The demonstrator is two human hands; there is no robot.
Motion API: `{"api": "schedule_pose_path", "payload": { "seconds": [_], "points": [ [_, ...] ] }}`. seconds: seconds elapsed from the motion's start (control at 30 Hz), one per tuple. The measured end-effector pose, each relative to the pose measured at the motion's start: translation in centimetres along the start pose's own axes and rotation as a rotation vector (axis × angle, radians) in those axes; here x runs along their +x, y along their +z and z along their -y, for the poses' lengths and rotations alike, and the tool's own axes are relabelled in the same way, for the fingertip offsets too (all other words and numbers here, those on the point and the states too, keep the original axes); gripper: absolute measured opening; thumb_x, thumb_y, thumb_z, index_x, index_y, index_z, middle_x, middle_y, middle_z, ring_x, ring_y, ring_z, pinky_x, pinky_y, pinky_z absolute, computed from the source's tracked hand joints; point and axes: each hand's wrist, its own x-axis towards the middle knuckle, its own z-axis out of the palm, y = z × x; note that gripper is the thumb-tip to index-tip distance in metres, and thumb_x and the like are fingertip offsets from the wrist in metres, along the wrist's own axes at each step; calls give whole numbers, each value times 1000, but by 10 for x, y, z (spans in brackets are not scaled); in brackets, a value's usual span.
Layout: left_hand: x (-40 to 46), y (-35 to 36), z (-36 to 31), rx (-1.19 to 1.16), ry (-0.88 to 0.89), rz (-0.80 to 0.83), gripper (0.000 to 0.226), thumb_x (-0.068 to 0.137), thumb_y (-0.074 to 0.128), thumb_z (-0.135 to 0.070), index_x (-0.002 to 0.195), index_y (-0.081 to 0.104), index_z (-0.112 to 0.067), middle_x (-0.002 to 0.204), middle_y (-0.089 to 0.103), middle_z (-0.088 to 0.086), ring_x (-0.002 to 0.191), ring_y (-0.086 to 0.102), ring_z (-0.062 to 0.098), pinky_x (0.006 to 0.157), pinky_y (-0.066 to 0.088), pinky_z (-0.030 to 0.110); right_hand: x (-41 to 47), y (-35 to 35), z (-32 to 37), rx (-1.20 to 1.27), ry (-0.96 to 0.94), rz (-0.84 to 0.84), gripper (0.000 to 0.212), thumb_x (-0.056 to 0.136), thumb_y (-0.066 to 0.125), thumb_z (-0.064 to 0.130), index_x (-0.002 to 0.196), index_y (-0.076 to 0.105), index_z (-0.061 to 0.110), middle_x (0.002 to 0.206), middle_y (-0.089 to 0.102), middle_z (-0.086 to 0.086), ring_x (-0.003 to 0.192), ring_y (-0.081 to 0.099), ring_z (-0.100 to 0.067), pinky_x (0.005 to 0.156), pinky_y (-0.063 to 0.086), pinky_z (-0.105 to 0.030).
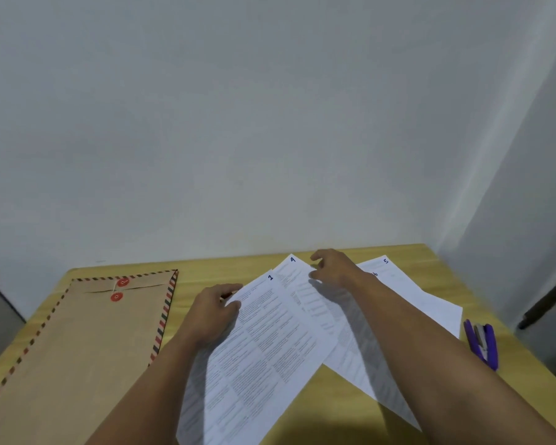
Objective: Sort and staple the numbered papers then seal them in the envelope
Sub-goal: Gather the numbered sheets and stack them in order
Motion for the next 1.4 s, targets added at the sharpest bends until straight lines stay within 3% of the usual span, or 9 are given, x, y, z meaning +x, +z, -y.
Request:
{"api": "schedule_pose_path", "payload": {
  "seconds": [0.2,0.4,0.57,0.83,0.93,1.07,1.2,1.3,1.4],
  "points": [
    [15,2,12,-16,-15,26,39,97,65,-11,135,67,-19,112,72,-11,99,69,1,79,51,10,25,25,25,-135,69,27,85,76,82,47,148,45,24,146,52,-2,136,48,-28,107,44,-44],
    [21,4,17,7,-8,56,43,95,66,-11,138,64,-21,106,71,-15,90,69,-5,71,49,6,46,27,27,-114,179,43,70,67,91,49,123,59,22,128,63,2,128,54,-28,113,38,-50],
    [26,-2,9,49,20,78,46,90,65,-7,131,68,-26,96,71,-15,76,67,-11,62,47,6,57,29,17,45,144,-7,37,66,90,28,80,57,20,91,64,9,109,68,-29,108,45,-53],
    [20,-4,3,-9,33,96,42,89,61,-3,122,74,-26,89,75,-22,84,72,-4,65,52,10,51,33,21,104,178,-73,48,73,86,21,113,61,30,112,63,11,105,60,-19,94,30,-39],
    [14,-6,1,-23,44,115,41,89,61,-3,118,75,-28,89,73,-31,82,73,-2,63,52,11,49,36,23,92,185,-33,57,69,89,33,119,62,28,118,62,10,114,59,-20,112,33,-46],
    [11,-5,4,-43,7,129,41,88,62,-8,121,74,-29,93,77,-15,84,73,1,69,55,18,49,40,29,61,183,22,48,58,89,42,95,63,27,95,64,13,110,66,-22,113,39,-54],
    [8,-1,8,-81,4,135,41,87,62,-8,118,75,-30,97,78,-11,86,74,4,74,59,25,62,44,22,96,137,51,39,44,87,35,56,51,23,58,54,14,75,62,-25,93,45,-43],
    [8,-1,11,-113,-7,129,40,86,62,-6,115,76,-30,94,79,-13,85,75,6,75,61,27,67,41,25,55,110,43,45,35,85,39,63,54,21,66,60,9,79,65,-24,101,49,-51],
    [11,0,12,-124,-6,130,40,87,62,-5,117,75,-28,94,79,-12,85,75,5,75,60,25,54,38,38,38,63,7,34,55,84,26,69,54,22,71,59,10,76,61,-17,107,40,-56]
  ]
}}
